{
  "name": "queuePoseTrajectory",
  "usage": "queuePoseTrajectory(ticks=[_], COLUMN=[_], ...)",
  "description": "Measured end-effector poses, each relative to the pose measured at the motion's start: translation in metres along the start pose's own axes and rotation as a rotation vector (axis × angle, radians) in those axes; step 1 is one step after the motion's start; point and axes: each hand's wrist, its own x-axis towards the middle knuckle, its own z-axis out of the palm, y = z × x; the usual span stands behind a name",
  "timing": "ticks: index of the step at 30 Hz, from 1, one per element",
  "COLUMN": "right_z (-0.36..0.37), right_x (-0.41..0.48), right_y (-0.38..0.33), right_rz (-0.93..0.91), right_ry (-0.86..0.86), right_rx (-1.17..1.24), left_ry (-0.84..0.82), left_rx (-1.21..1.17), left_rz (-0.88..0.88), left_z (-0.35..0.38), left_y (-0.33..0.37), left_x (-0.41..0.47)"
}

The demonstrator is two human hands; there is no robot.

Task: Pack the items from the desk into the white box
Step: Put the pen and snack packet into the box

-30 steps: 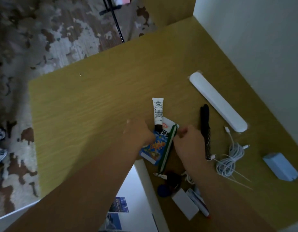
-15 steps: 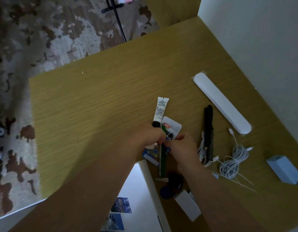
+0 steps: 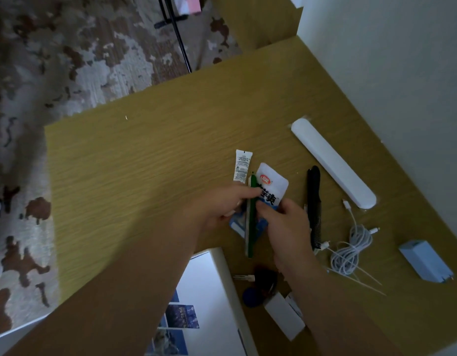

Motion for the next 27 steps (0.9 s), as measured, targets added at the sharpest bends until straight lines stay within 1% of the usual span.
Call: queuePoseTrajectory(ticks=[1,4,7,10,12,15,17,19,21,24,25,27], right_z=[-0.002,-0.009,-0.014,-0.01,-0.006,0.0,0.001,0.003,0.007,0.019,0.023,0.031], right_x=[-0.003,-0.017,-0.044,-0.08,-0.105,-0.138,-0.158,-0.175,-0.188,-0.194,-0.193,-0.193], right_y=[-0.008,-0.035,-0.059,-0.074,-0.082,-0.091,-0.093,-0.089,-0.078,-0.05,-0.038,-0.014], right_rz=[-0.025,-0.109,-0.171,-0.245,-0.318,-0.429,-0.486,-0.528,-0.567,-0.612,-0.605,-0.557], right_ry=[0.007,-0.004,-0.04,-0.096,-0.101,-0.125,-0.163,-0.203,-0.235,-0.259,-0.278,-0.362], right_rx=[0.002,0.018,0.059,0.053,0.002,-0.01,-0.041,-0.103,-0.25,-0.796,-0.924,-0.986], left_ry=[-0.001,0.075,0.108,0.135,0.176,0.246,0.316,0.374,0.408,0.472,0.486,0.48], left_rx=[0.026,0.127,0.16,0.088,0.043,-0.043,-0.09,-0.117,-0.12,-0.113,-0.106,-0.088], left_rz=[0.036,0.133,0.252,0.356,0.411,0.481,0.504,0.484,0.421,0.305,0.271,0.222], left_z=[-0.001,-0.005,-0.011,-0.017,-0.023,-0.035,-0.045,-0.053,-0.059,-0.056,-0.053,-0.045], left_y=[0.006,0.02,0.028,0.021,0.01,-0.015,-0.037,-0.064,-0.089,-0.122,-0.132,-0.149], left_x=[-0.006,-0.031,-0.069,-0.117,-0.149,-0.194,-0.219,-0.238,-0.249,-0.251,-0.25,-0.244])
